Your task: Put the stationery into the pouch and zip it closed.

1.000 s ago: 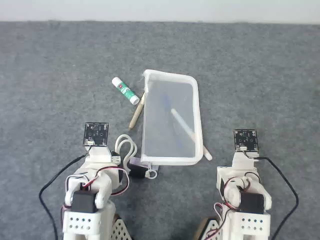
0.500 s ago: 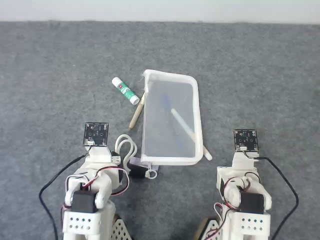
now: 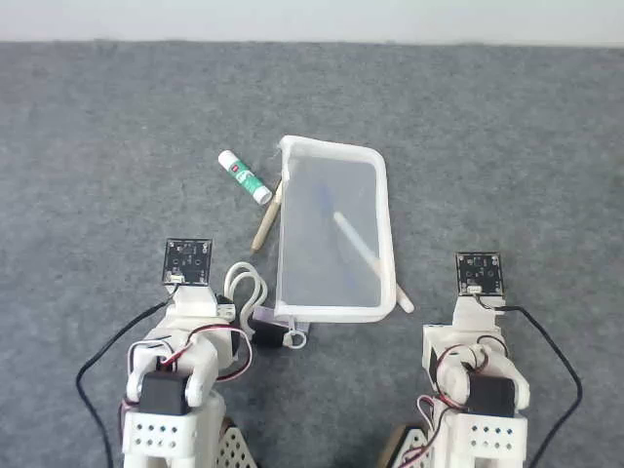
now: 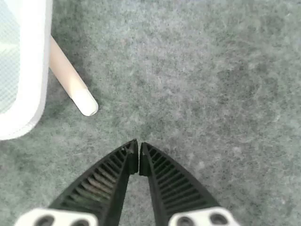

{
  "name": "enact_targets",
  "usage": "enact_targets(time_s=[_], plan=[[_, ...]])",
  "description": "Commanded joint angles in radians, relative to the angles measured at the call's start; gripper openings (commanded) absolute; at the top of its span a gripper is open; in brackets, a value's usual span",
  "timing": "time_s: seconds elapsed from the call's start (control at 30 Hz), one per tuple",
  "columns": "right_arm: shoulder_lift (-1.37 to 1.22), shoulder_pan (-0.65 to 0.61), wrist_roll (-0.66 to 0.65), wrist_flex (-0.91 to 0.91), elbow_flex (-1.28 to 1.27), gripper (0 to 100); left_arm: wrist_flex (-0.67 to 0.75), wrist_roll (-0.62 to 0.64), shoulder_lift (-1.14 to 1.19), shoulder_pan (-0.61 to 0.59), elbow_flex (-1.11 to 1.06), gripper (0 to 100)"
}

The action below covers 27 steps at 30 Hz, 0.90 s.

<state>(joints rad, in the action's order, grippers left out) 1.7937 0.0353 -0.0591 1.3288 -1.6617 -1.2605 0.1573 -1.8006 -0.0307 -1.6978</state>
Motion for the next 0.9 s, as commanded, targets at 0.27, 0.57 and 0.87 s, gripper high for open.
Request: enact_targets(time_s=[0.27,0.57,0.87], plan=[[0.022,0.001,0.011,-0.016,-0.021,0.7,-0.009,0.003,-0.032,-0.003,0.013,1],[0.022,0.001,0.011,-0.016,-0.021,0.7,-0.009,0.003,-0.032,-0.003,0.013,1],[0.022,0.001,0.011,-0.016,-0.021,0.7,-0.009,0.003,-0.032,-0.012,0.013,1]])
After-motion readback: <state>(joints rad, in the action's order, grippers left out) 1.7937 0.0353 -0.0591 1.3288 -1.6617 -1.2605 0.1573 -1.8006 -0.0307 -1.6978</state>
